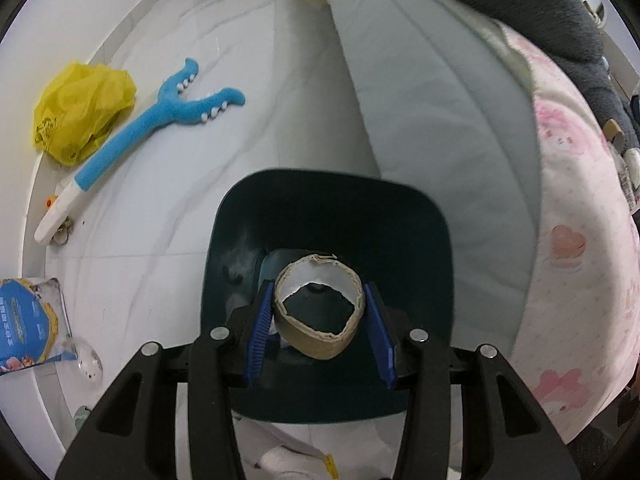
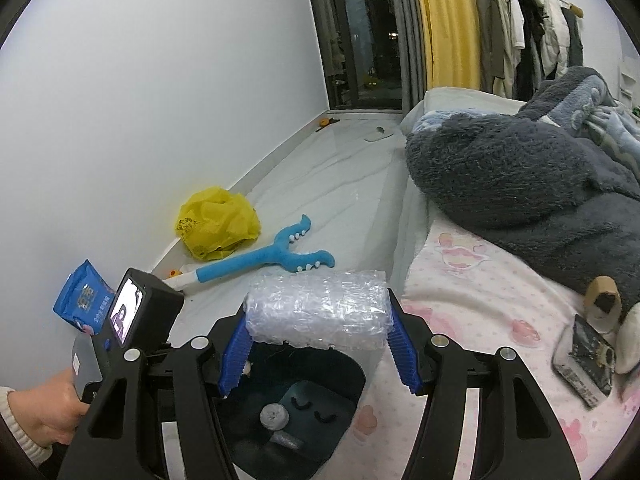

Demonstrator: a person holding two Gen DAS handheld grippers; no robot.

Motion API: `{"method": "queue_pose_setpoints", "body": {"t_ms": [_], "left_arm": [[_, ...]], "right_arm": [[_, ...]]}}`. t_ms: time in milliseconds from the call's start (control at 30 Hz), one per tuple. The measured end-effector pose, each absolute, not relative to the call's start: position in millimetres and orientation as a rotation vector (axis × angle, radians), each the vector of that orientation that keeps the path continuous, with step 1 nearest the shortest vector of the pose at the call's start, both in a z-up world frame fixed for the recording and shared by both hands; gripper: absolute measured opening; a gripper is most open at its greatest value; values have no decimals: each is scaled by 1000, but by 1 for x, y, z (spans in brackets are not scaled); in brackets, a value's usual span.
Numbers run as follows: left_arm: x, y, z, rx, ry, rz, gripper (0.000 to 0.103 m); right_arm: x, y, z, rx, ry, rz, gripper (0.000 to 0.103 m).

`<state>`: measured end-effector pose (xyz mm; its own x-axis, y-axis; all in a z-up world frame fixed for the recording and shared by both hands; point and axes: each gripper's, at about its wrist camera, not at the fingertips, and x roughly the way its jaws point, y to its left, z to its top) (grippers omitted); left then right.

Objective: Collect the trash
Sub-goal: 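Carry both items over the teal bin and open the left tool to drop the tape roll, then lower the bubble wrap into the bin and open the right tool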

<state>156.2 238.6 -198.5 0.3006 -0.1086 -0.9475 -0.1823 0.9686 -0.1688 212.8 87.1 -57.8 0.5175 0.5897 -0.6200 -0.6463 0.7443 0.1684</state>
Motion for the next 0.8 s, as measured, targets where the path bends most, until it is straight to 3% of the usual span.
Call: {"method": "queue_pose_setpoints", "body": {"t_ms": [367, 800], "left_arm": [[148, 255, -196, -262, 1277, 45, 65], [142, 285, -149, -299, 1051, 66, 75]], "right_arm": [[217, 112, -78, -107, 782, 741, 62], [223, 145, -125, -115, 952, 755, 62]]}}
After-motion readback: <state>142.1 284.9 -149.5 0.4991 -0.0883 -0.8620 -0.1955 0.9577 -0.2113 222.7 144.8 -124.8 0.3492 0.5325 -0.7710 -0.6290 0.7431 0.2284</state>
